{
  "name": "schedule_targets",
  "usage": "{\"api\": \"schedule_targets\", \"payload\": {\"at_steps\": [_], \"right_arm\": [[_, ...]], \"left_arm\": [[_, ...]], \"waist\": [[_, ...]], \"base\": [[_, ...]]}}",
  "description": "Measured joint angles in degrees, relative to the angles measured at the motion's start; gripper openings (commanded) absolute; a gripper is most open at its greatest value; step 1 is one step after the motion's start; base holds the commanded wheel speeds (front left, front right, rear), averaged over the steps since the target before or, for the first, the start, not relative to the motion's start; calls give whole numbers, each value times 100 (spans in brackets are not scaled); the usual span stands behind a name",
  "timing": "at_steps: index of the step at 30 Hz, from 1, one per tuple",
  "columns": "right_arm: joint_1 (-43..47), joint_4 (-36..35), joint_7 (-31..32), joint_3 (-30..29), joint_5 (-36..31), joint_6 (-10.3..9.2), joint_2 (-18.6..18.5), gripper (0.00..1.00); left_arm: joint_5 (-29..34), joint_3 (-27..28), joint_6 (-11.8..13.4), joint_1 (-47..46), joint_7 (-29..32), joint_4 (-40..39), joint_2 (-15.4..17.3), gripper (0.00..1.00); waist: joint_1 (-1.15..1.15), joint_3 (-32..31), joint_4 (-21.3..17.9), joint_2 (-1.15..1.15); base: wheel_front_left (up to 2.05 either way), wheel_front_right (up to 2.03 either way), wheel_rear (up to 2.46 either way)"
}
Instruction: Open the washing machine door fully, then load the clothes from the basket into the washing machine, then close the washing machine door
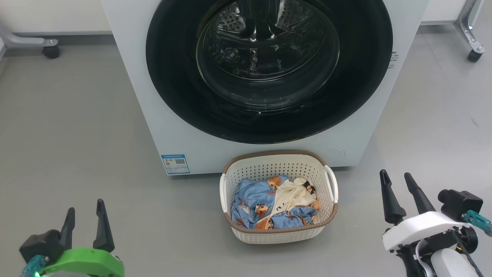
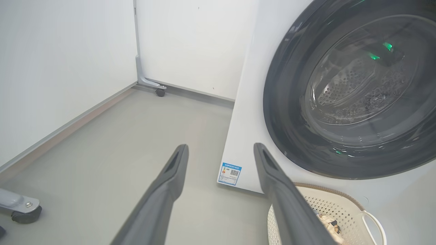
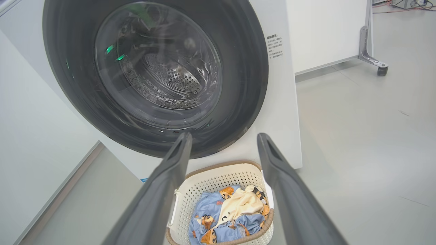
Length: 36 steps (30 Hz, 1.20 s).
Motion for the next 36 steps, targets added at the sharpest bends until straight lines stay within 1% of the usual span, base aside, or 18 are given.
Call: {"api": "schedule_targets", "payload": {"at_steps": [12, 24, 36], "right_arm": [[-4, 16, -198, 27, -981, 1, 1, 100], [-4, 232, -423, 29, -1866, 2, 45, 100], [-5, 287, -428, -42, -1917, 2, 88, 100]], "left_arm": [[1059, -68, 45, 56, -254, -124, 51, 100], [2076, -65, 47, 64, -506, -214, 63, 100], [2151, 44, 37, 125, -508, -213, 57, 100]], "waist": [[0, 36, 13, 0], [0, 90, 35, 0], [0, 123, 34, 0]], "base": [[0, 0, 0], [0, 0, 0], [0, 0, 0]]}}
